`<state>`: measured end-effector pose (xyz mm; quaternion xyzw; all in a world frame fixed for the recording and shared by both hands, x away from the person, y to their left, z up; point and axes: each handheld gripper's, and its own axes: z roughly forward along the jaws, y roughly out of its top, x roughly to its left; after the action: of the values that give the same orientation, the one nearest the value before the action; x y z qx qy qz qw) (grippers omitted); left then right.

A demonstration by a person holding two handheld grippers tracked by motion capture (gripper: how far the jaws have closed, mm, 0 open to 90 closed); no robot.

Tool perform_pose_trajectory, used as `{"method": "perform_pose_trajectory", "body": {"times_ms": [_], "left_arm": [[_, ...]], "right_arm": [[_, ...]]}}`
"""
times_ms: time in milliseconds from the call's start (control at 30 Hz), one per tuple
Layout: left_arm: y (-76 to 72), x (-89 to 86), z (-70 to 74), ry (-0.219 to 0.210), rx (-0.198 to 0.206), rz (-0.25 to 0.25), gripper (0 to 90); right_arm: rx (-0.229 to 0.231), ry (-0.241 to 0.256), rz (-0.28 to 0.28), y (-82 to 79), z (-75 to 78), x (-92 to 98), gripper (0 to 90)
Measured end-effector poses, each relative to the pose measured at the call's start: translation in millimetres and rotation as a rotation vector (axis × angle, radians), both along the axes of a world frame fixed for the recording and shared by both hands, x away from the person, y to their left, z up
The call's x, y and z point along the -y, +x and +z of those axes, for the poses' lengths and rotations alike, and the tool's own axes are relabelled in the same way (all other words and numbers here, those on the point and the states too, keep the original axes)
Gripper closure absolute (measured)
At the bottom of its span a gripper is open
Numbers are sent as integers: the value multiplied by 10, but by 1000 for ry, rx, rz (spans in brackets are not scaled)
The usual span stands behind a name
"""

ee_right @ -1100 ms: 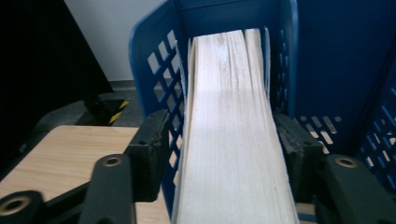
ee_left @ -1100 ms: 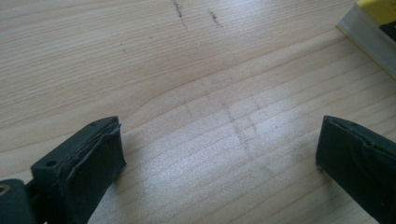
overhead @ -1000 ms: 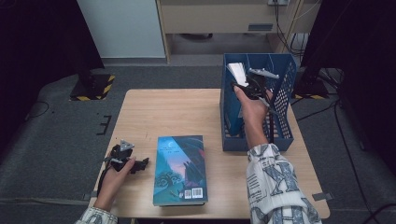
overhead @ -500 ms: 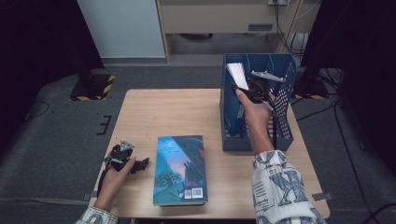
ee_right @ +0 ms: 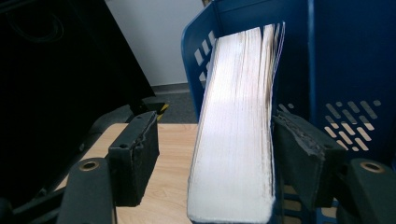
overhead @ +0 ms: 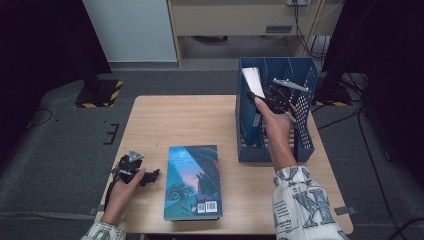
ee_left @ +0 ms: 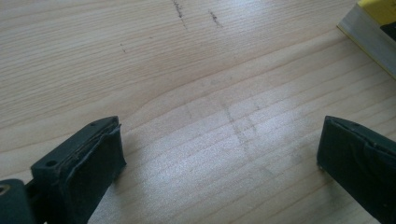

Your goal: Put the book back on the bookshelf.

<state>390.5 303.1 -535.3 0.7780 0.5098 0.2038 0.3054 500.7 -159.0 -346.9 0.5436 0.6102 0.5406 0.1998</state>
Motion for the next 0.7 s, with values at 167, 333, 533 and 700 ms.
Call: {"method": "perform_pose_trajectory", "body": {"times_ms": [167,333,533,700], "left_arm": [[0,0,0,0,0,0,0],[0,1,0,0,0,-1,0],[1,1,1,0,-1,-1,0],[1,2,0,-2,0,0,0]], "right_arm": [[-5,-7,12,-28,-21,-26,316],[-6,-13,19,-58,-55,-44,285],[-8,-22,43,-67,-80,-40,234],[-11,-37,56,-75,-93,-52,182]]}}
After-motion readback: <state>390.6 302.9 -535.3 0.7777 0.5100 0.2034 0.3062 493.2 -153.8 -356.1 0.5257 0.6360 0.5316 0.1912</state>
